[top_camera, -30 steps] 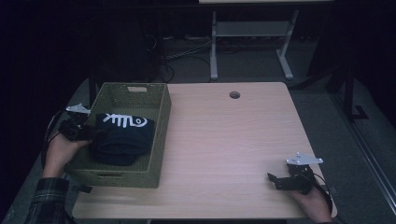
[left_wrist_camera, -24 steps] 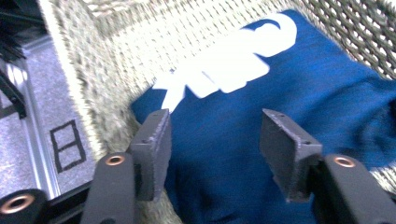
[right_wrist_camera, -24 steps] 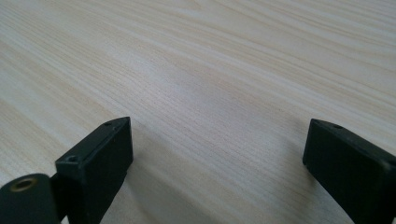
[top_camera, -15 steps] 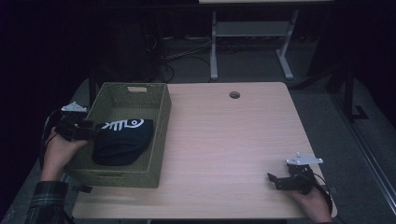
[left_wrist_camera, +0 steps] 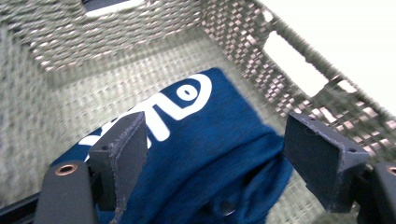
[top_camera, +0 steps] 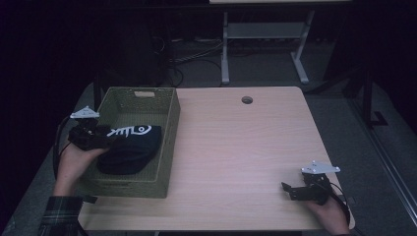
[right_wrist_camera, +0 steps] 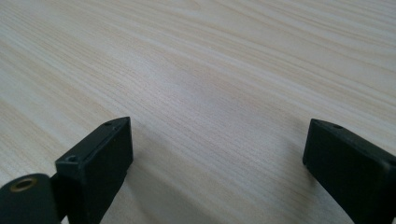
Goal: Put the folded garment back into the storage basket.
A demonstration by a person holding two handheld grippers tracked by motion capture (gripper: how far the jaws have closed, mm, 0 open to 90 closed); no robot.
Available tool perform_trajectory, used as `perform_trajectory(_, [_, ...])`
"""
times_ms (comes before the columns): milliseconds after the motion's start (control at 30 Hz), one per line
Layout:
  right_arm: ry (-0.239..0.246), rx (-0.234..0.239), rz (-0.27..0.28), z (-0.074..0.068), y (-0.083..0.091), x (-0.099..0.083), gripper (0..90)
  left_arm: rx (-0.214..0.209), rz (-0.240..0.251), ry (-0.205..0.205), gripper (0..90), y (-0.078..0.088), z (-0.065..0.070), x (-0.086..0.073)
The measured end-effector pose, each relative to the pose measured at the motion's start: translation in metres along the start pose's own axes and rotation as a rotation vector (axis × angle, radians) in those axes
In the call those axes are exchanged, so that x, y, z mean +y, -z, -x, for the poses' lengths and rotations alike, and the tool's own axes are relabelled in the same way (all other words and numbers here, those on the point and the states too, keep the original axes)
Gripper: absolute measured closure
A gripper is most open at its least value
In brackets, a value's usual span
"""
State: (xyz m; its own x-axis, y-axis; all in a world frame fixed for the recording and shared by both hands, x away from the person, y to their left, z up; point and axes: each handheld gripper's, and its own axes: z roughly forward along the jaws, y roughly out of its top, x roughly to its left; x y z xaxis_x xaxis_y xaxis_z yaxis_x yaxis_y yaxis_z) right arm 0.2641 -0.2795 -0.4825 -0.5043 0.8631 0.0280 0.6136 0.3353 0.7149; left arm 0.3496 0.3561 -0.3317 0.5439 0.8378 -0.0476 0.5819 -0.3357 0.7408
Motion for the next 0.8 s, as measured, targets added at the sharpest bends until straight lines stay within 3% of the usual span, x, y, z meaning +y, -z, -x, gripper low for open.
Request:
perform_trajectory(433, [-0.001, 0.002, 0.0, 0.0, 0.0, 0.0, 7.9, -0.057, 0.067, -0.034, 20.0, -0.01, 0.05, 0.02])
perform_trajectory(800, [0.0, 0.002, 0.0, 0.0, 0.0, 0.0, 7.9, -0.152, 0.111, -0.061, 18.9, -0.028, 0.099, 0.036])
